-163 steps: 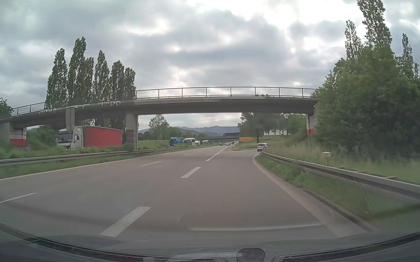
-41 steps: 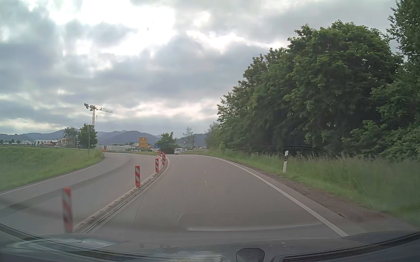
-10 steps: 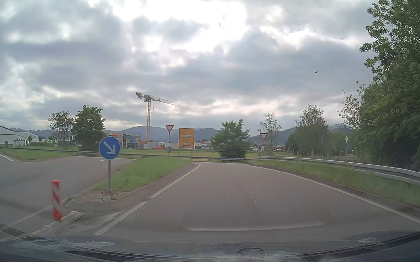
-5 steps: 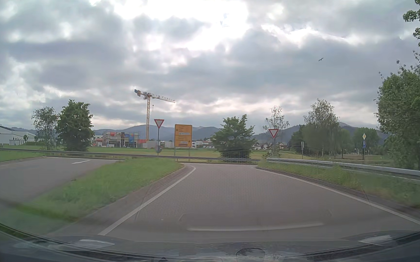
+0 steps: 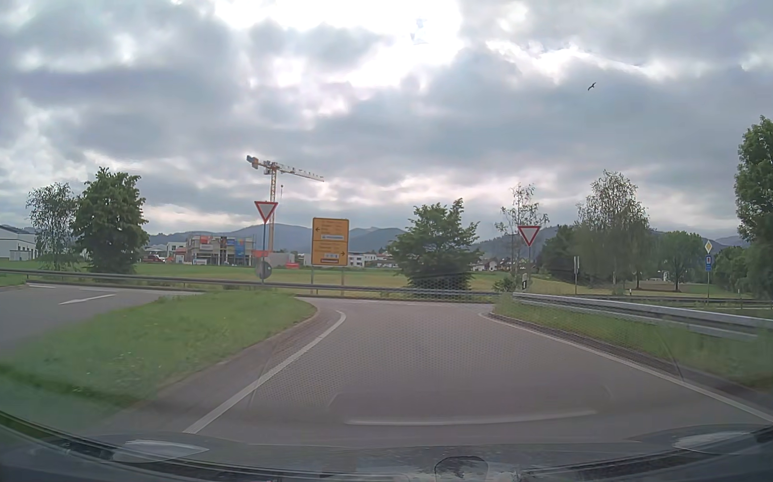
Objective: Follow the waypoints while adhering to traffic rules and regulations
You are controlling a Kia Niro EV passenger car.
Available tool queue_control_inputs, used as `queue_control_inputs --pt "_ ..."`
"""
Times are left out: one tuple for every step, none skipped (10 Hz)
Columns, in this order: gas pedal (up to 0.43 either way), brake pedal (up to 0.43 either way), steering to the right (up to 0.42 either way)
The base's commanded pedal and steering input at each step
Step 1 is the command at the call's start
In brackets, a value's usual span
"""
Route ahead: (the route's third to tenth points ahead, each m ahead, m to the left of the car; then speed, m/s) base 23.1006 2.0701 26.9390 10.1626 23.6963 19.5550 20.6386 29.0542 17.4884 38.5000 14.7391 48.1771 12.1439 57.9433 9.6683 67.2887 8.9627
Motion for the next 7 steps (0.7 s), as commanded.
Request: queue_control_inputs --pt "0.000 0.238 -0.005" --pt "0.000 0.238 -0.005" --pt "0.000 0.238 -0.005" --pt "0.000 0.244 -0.005" --pt "0.000 0.250 -0.005" --pt "0.000 0.256 -0.005" --pt "0.000 0.268 -0.005"
